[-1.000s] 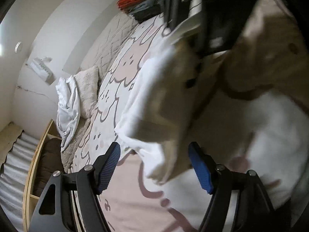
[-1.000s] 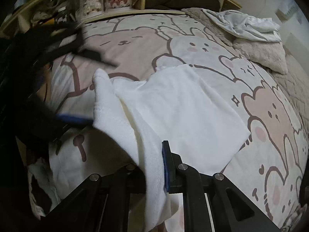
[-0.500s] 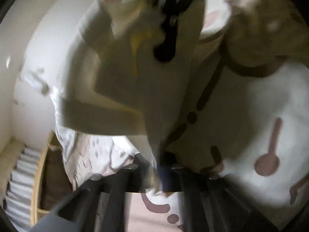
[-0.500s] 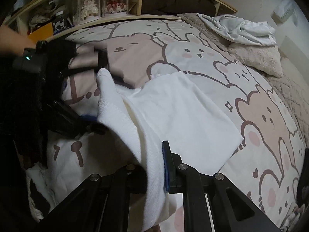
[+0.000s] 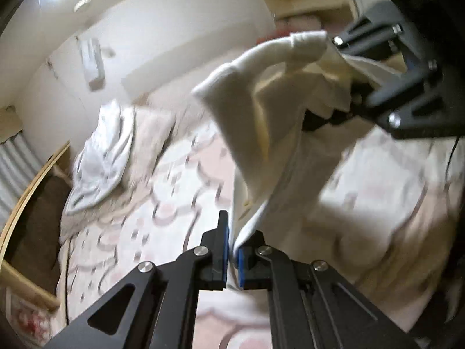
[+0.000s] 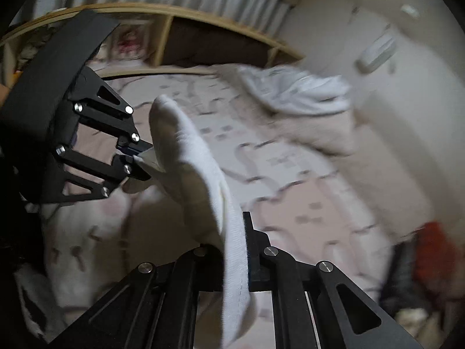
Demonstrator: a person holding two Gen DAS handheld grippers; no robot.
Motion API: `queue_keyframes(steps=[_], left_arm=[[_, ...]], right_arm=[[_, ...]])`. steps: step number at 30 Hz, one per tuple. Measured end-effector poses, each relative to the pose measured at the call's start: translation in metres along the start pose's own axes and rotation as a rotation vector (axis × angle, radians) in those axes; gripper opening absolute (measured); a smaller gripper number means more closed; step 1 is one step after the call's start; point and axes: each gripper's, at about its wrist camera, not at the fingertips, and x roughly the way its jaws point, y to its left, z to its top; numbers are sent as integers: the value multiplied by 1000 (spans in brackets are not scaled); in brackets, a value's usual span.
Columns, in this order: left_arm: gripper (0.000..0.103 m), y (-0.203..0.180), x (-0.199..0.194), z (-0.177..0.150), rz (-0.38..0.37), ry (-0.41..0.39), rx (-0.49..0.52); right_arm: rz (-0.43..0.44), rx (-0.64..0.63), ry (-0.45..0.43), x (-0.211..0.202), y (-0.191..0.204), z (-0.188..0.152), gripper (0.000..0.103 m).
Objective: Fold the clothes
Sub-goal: 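Lift the folded shirt with both tools and carry it toward the clothes stack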
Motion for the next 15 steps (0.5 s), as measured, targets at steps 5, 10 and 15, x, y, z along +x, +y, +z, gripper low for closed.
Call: queue_keyframes(steps=[5,10,15], left_arm=[[5,-17,-26,98,-104,-156,-23],[5,-69,-43,191,-206,-277,4],[5,-120,-44,273,-328,-333,2]], right_arm=[[-185,-25,14,-79,-69,8,9],[-396,-33,55,-153,-131,0,9],[-588,-23,153,-205,-197,-24,9]])
